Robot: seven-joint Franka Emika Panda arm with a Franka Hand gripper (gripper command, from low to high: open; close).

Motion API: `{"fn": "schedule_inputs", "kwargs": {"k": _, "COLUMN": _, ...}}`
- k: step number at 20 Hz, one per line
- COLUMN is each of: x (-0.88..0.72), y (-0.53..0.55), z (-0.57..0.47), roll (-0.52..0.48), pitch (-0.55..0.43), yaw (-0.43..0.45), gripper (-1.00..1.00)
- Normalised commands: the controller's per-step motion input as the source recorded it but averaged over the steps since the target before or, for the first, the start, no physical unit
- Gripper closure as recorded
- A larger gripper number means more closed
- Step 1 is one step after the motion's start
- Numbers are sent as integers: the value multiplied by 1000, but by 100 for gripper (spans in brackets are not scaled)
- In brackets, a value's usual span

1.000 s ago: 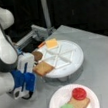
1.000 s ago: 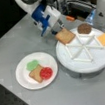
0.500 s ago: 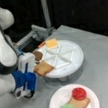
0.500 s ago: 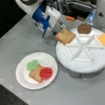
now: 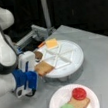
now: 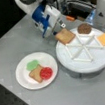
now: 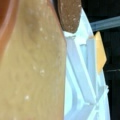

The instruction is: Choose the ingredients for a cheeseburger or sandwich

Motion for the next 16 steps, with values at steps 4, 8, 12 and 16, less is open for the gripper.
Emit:
{"fn": "schedule_inputs", "kwargs": {"k": 4, "x": 250, "y": -117, "z": -55, "roll": 281, "pitch": -57, "yaw": 81, "gripper": -100}}
{"fn": "schedule_inputs", "kwargs": {"k": 8, "x": 247, "y": -108, "z": -116, "roll": 258, "pitch": -67, "yaw": 73, "gripper": -100}}
{"fn": "schedule_inputs", "kwargs": {"k": 12, "x": 236, "y": -112, "z": -138, "roll": 245, "pitch": -75, "yaw": 68, "gripper": -100}}
{"fn": "schedule_inputs", "kwargs": {"k": 16, "x": 227, "y": -133, "z": -133, "roll": 203, "pitch": -87, "yaw": 56, "gripper": -100}}
